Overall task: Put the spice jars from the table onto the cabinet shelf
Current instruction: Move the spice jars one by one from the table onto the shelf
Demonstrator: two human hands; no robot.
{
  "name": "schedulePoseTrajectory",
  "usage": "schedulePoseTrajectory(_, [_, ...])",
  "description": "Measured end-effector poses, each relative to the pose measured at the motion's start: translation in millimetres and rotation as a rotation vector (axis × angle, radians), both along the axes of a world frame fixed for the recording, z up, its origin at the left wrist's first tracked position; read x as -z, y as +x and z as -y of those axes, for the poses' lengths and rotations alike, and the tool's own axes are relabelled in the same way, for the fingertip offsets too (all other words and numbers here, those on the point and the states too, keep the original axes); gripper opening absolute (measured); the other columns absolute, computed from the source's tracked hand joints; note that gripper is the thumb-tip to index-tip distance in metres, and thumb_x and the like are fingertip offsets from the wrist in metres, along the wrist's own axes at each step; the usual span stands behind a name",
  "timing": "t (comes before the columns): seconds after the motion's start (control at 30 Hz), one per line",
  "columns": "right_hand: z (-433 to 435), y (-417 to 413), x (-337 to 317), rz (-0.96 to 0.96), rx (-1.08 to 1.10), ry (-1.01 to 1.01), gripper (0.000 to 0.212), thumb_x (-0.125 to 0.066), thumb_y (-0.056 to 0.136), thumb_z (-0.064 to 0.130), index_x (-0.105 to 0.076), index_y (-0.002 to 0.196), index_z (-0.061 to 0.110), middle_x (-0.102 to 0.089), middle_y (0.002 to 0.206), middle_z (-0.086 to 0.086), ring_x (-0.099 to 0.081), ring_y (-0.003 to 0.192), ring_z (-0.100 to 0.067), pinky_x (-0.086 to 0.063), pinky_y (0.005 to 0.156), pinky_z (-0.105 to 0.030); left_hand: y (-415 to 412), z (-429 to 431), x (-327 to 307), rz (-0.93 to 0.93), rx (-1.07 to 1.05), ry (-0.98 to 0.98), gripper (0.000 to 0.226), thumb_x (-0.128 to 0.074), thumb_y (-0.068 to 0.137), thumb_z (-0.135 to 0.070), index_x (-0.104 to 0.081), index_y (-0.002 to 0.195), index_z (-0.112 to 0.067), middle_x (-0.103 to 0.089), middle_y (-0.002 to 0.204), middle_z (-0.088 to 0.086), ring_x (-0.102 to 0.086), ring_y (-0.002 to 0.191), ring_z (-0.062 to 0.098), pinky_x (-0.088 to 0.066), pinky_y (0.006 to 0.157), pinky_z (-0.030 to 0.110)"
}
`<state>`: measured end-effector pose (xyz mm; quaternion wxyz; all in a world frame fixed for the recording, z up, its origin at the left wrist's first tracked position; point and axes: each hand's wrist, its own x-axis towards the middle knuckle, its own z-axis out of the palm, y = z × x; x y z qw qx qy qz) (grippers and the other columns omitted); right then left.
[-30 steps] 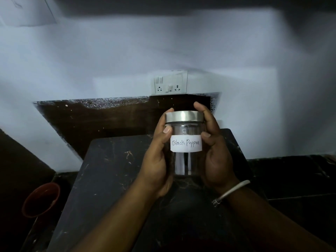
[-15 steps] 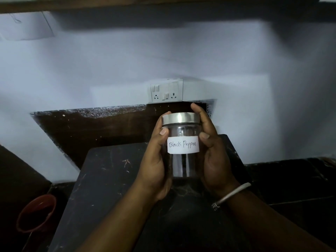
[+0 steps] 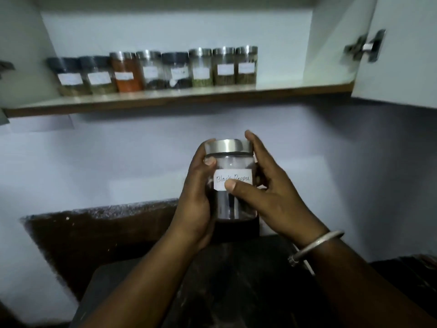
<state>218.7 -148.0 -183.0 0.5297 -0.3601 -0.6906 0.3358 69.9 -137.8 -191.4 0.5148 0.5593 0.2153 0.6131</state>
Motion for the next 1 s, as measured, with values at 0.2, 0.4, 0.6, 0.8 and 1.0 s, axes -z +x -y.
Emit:
schedulePoseTrajectory(0.2, [-82.5,36.5,-97.4,-0.058,0.178,0.203,0.094,-0.082,0.075,0.038,-0.035,0.156,0.038,-0.072,0.121,-0.002,-0.073,0.102,-0.015,-0.061,0.087,-0.035,-4.6,-99.6,-110.7,-0.417,-0.443,0.301,0.056,-0.043,0.096,-0.061,-0.049,0.147,-0.039,-0.064,0.138,0.002,-0.065,0.112,0.013,-0.053,0.084,0.033])
schedulePoseTrajectory(0.4, [-202.8,87.3,-187.3,0.126,0.507,0.282,0.087,-0.081,0.074,0.043,-0.037,0.149,0.038,-0.065,0.089,0.007,-0.064,0.070,-0.009,-0.057,0.066,-0.028,-45.5,-211.3,-155.3,-1.386,-1.019,0.476,0.045,-0.039,0.103,-0.051,-0.070,0.123,-0.024,-0.069,0.119,0.013,-0.063,0.114,0.037,-0.052,0.089,0.047])
schedulePoseTrajectory(0.6, [-332.4,110.4,-220.6,0.331,0.578,0.096,0.083,-0.083,0.083,0.026,-0.032,0.148,0.018,-0.055,0.132,-0.013,-0.058,0.098,-0.028,-0.051,0.068,-0.034,-53.3,-244.4,-150.2,-1.483,-0.948,0.406,0.056,-0.028,0.096,-0.065,-0.067,0.125,-0.037,-0.069,0.129,0.003,-0.063,0.120,0.032,-0.049,0.091,0.045])
schedulePoseTrajectory(0.8, [-403.8,109.9,-205.1,0.486,0.624,-0.077,0.076,-0.077,0.090,0.021,-0.028,0.146,0.009,-0.056,0.127,-0.021,-0.060,0.108,-0.035,-0.055,0.088,-0.046,-54.0,-253.1,-152.5,-1.476,-0.876,0.340,0.049,-0.033,0.097,-0.062,-0.071,0.114,-0.035,-0.067,0.126,0.003,-0.062,0.117,0.029,-0.051,0.097,0.049])
schedulePoseTrajectory(1.0, [-428.2,110.1,-197.8,0.466,0.630,-0.094,0.076,-0.074,0.092,0.020,-0.025,0.148,0.003,-0.051,0.137,-0.023,-0.055,0.125,-0.037,-0.048,0.106,-0.048,-54.4,-258.1,-148.2,-1.504,-0.931,0.409,0.055,-0.027,0.095,-0.063,-0.072,0.109,-0.033,-0.070,0.116,0.000,-0.064,0.109,0.026,-0.053,0.091,0.045])
